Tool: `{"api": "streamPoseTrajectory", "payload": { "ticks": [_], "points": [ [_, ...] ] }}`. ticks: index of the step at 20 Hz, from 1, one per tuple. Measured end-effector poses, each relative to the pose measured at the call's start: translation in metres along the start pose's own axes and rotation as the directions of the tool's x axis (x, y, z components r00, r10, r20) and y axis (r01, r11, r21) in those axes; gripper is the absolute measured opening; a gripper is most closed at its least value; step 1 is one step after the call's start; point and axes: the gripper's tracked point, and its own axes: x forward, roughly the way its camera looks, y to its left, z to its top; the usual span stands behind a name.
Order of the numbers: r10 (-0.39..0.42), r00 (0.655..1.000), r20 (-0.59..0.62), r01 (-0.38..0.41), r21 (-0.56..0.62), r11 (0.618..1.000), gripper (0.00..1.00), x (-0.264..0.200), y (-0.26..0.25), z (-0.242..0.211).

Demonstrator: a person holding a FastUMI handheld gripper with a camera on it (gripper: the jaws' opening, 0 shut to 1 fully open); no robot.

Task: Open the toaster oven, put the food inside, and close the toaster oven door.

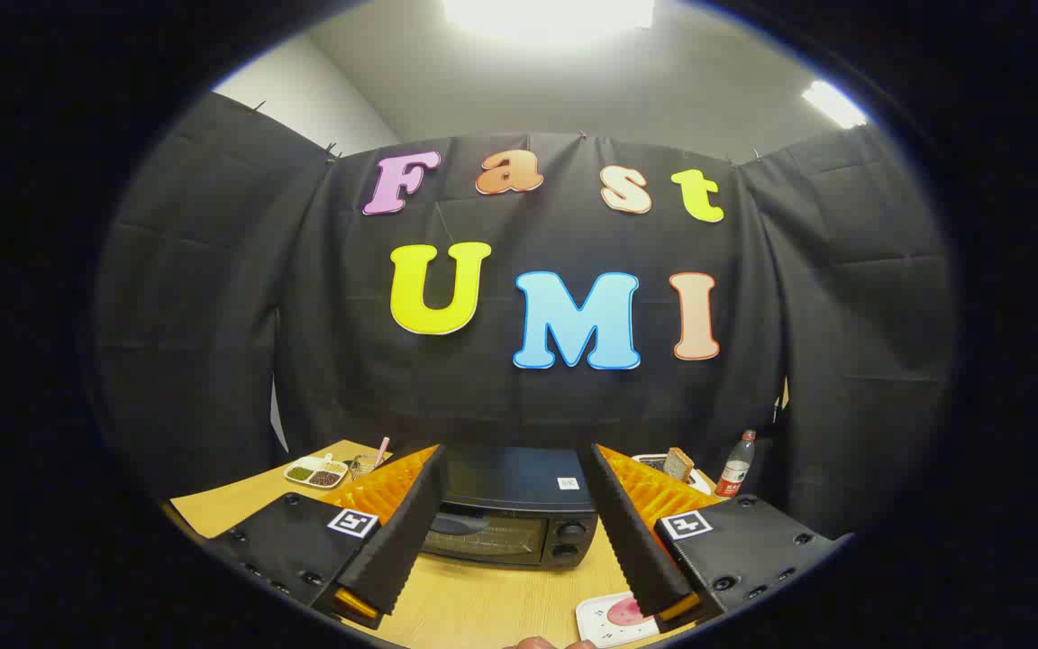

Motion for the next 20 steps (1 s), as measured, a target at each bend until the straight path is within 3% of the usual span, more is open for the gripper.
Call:
{"api": "streamPoseTrajectory", "payload": {
  "ticks": [15,20],
  "points": [
    [-0.028,0.998,-0.065,0.03,0.023,0.999,0.98,0.009,0.001,-0.003],
    [-0.001,0.995,-0.104,0.001,0.004,1.0,0.98,0.043,0.013,-0.001]
  ]
}}
